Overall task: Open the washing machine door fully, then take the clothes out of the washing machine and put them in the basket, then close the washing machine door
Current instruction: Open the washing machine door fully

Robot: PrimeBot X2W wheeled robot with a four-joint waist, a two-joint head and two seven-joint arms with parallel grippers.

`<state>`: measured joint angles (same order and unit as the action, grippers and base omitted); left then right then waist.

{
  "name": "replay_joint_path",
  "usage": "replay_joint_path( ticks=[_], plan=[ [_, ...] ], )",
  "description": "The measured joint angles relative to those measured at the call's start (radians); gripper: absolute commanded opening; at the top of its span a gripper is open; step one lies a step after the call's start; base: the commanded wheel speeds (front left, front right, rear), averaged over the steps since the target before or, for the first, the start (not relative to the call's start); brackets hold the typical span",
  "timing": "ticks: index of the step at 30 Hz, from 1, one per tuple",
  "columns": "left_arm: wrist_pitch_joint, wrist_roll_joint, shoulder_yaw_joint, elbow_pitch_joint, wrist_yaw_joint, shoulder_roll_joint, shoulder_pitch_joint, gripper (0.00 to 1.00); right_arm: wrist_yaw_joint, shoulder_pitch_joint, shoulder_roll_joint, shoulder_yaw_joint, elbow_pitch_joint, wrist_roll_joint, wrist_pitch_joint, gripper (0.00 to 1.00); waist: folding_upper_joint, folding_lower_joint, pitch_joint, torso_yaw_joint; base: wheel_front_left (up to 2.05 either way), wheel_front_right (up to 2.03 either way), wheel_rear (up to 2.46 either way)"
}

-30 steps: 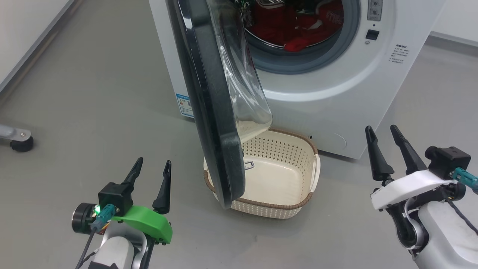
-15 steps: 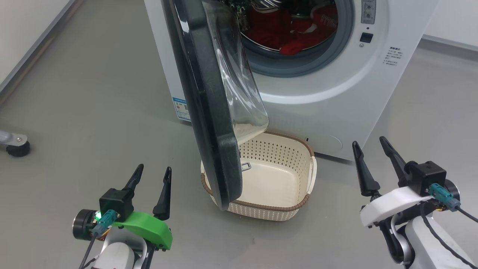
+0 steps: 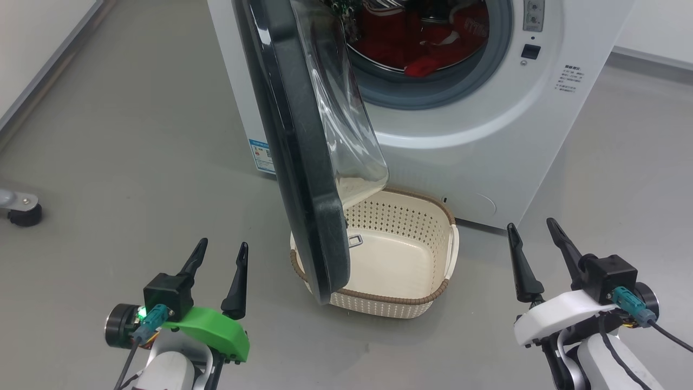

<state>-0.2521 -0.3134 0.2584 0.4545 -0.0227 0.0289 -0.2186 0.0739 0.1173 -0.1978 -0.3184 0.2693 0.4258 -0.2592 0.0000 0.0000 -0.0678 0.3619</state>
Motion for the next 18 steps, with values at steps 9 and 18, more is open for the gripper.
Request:
replay_joint_path(
  ticks=[9,18],
  plan=[
    [0.0,0.0,-0.001,0.0,0.0,0.0,0.0,1.0,-0.001,-0.006,0.024,0.027,-0.01,-0.041,0.0,1.0,0.0,0.0,-0.006,0.002,0.0,0.0,0.0],
    [0.0,0.0,0.0,0.0,0.0,0.0,0.0,1.0,-0.011,-0.007,0.045,0.05,-0.01,-0.062,0.0,1.0,0.0,0.0,-0.01,0.007,0.0,0.0,0.0]
  ],
)
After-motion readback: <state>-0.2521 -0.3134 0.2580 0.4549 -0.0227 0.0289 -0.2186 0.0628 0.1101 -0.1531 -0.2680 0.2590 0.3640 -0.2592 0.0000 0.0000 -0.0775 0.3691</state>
